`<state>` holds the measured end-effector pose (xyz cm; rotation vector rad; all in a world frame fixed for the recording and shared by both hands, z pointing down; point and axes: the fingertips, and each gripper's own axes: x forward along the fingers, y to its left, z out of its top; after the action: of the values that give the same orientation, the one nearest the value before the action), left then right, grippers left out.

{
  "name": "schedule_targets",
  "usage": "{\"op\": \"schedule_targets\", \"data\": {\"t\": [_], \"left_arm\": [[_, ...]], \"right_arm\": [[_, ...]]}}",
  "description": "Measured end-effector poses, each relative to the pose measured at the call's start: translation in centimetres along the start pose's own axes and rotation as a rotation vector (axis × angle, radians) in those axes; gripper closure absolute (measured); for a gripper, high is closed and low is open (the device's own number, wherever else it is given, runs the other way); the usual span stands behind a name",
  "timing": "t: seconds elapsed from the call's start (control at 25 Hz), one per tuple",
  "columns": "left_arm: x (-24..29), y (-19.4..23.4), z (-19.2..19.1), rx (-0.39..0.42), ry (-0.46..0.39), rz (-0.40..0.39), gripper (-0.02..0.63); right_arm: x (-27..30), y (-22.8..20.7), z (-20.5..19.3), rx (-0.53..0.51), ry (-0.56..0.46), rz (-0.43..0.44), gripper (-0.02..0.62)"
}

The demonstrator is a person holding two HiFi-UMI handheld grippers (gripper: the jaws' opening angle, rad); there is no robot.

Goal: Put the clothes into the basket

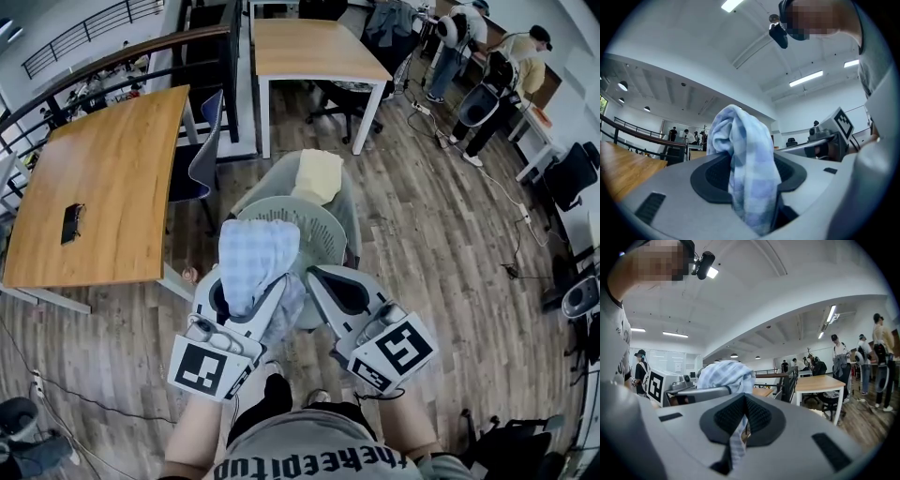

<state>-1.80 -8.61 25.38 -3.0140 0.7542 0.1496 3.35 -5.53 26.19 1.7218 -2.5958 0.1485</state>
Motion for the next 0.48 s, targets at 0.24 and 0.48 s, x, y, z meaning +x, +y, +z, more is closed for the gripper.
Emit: {"op": "schedule_targets", "data": {"t": [0.24, 0.48], "left_arm": [[-0.3, 1.6, -0.1, -0.008, -0.003, -0.03, 0.379], [-0.5, 2.9, -0.1, -0.014, -0.011, -0.061, 0.379]], "right_arm": [[1.3, 0.5, 0.0, -0.002, 0.002, -0.037, 0.586], [2.5, 0.9, 0.1, -0.002, 0.0, -0.071, 0.586]]}}
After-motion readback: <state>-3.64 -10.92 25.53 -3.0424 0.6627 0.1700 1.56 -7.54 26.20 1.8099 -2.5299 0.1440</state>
